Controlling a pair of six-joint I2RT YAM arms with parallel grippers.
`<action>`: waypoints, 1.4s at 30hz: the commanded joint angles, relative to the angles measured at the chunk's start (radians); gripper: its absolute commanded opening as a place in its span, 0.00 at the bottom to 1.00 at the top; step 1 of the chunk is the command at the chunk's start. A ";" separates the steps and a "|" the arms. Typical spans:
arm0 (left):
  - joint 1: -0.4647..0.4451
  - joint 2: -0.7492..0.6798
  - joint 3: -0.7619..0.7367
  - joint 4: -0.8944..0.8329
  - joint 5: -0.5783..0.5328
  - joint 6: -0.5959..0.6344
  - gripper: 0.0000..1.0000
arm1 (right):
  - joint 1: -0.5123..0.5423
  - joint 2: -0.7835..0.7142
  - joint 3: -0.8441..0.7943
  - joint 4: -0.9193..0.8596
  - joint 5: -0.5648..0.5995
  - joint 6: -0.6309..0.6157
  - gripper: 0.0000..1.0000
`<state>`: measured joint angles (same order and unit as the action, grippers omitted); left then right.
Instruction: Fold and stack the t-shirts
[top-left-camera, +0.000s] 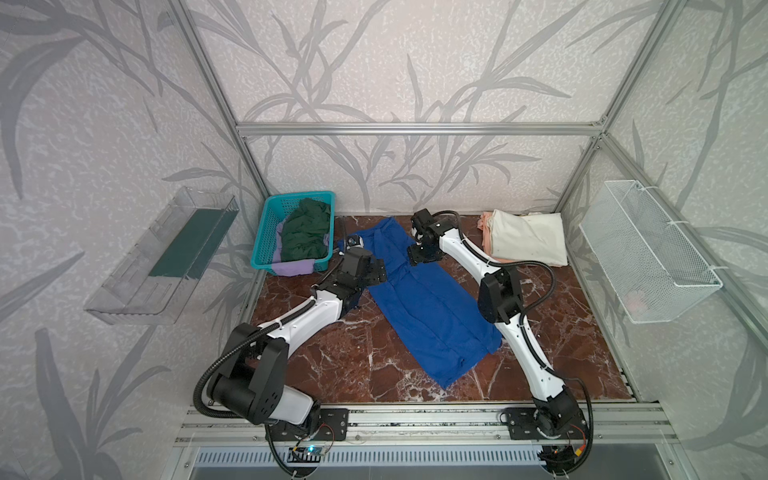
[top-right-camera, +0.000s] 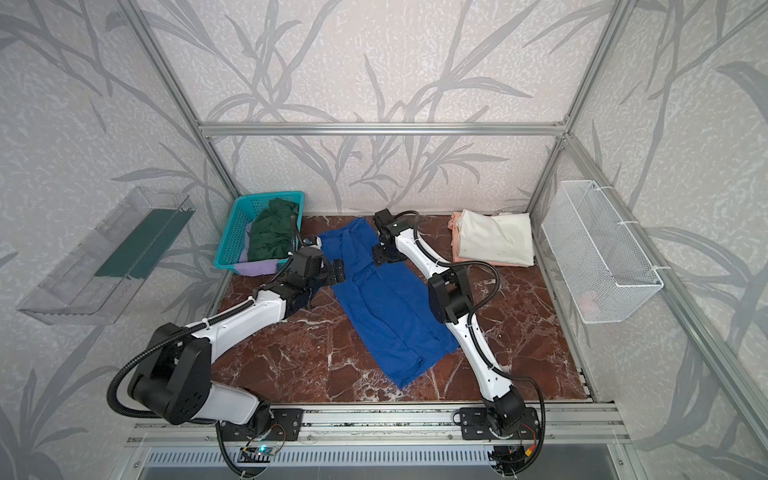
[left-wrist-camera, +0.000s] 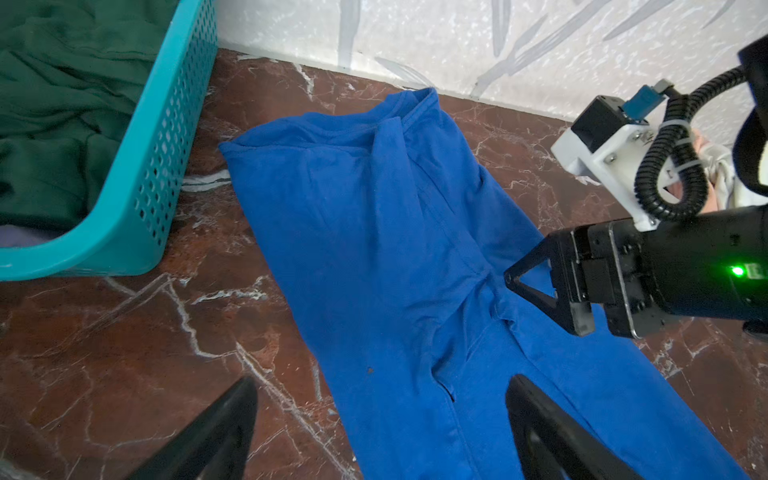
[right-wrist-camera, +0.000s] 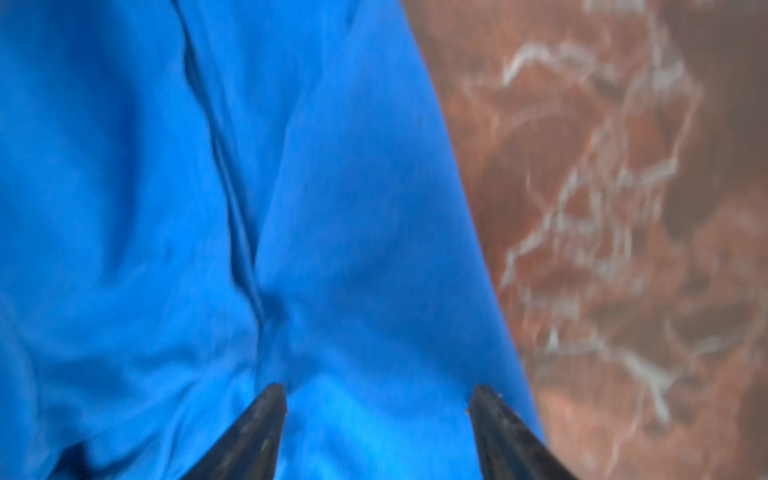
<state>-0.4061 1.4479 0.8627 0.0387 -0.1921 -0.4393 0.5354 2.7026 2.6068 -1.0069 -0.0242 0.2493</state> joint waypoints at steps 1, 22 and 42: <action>-0.005 -0.032 -0.009 -0.006 -0.038 -0.002 0.94 | -0.005 0.051 0.092 -0.127 0.054 -0.031 0.68; -0.002 0.152 0.149 -0.121 -0.002 0.029 0.94 | -0.133 0.037 -0.026 -0.117 0.158 0.044 0.29; -0.147 0.019 0.097 -0.294 0.135 0.088 0.94 | -0.247 -0.481 -0.691 0.091 -0.017 0.218 0.99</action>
<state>-0.5312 1.5547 1.0267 -0.1986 -0.0574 -0.3649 0.2840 2.3463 1.9812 -0.9344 -0.0071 0.4667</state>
